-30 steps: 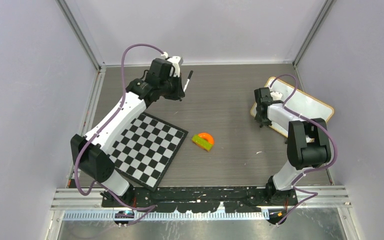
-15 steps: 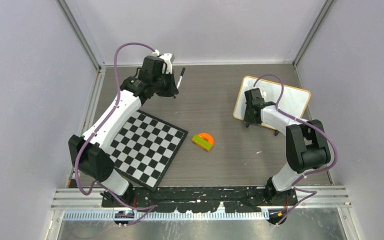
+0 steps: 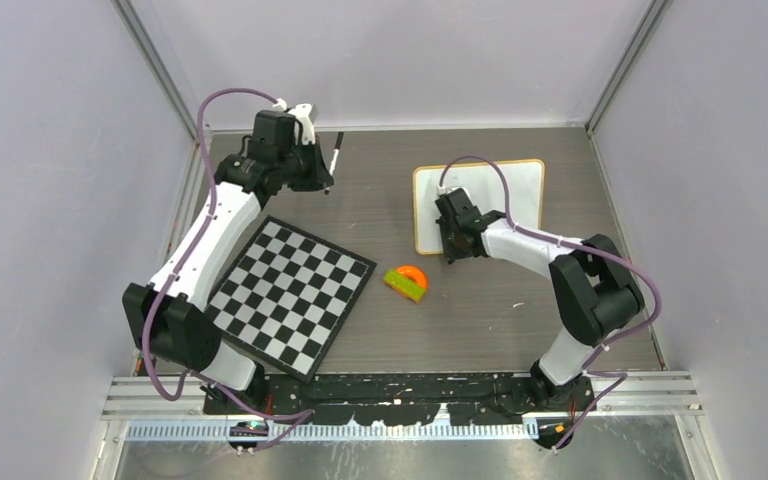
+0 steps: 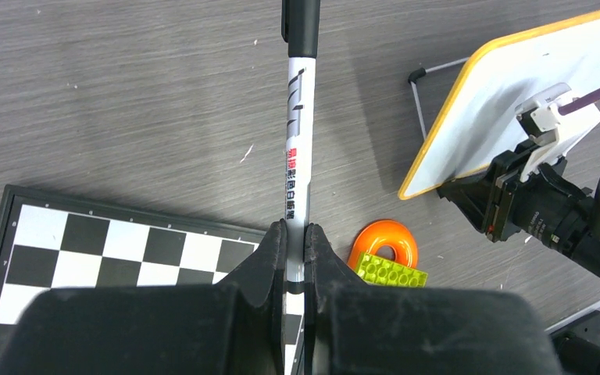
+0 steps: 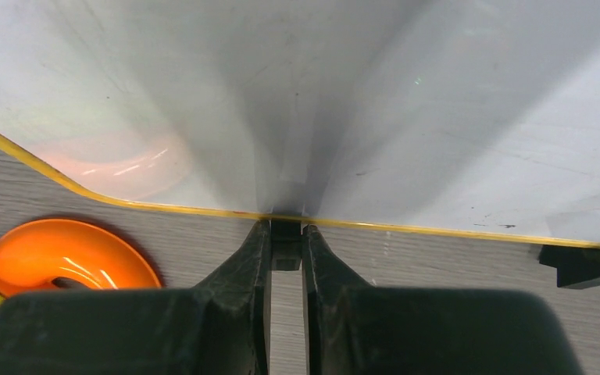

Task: Write a sentence on the whiteboard
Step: Move the whiteboard to the center of the board.

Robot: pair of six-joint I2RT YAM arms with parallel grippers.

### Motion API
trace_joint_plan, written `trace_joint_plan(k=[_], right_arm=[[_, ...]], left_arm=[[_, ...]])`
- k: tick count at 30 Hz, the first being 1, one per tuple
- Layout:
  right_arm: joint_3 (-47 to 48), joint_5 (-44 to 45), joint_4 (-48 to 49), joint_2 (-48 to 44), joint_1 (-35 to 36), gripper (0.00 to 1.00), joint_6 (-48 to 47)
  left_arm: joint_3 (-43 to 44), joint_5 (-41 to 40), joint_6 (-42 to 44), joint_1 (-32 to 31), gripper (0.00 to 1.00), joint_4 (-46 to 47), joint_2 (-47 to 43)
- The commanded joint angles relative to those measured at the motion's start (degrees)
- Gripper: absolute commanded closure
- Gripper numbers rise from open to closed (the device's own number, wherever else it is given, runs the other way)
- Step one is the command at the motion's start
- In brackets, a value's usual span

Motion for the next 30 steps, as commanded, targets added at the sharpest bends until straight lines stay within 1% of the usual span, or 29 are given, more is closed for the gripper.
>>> trace_joint_plan(k=[1, 8, 13, 26, 27, 28, 30], right_arm=[[3.8, 0.6, 3.4, 2.3, 3.8, 1.0, -2.2], [5.7, 1.3, 3.3, 5.4, 7.5, 1.0, -1.0], [5.7, 0.3, 2.3, 5.1, 9.4, 1.0, 1.0], [7.1, -3.8, -1.3, 4.4, 11.0, 1.0, 4.4], [7.2, -3.8, -1.7, 4.4, 11.1, 0.98, 4.3], [7.5, -3.8, -2.2, 4.4, 11.1, 0.94, 4.1], [7.8, -4.2, -2.9, 4.5, 11.2, 0.81, 4.0]], left_arm=[[-1.3, 1.8, 1.2, 1.0, 1.0, 0.1, -3.4], [-1.7, 1.8, 1.3, 1.5, 1.0, -0.1, -4.3], [-1.8, 1.9, 1.1, 1.6, 1.0, -0.2, -4.1], [-1.5, 1.8, 0.6, 1.6, 1.0, -0.6, -3.4], [-1.6, 1.9, 0.5, 1.6, 1.0, -0.6, -3.5], [-1.7, 1.9, 0.5, 1.6, 1.0, -0.5, -3.6], [-2.1, 1.9, 0.5, 1.6, 1.0, -0.3, -3.8]])
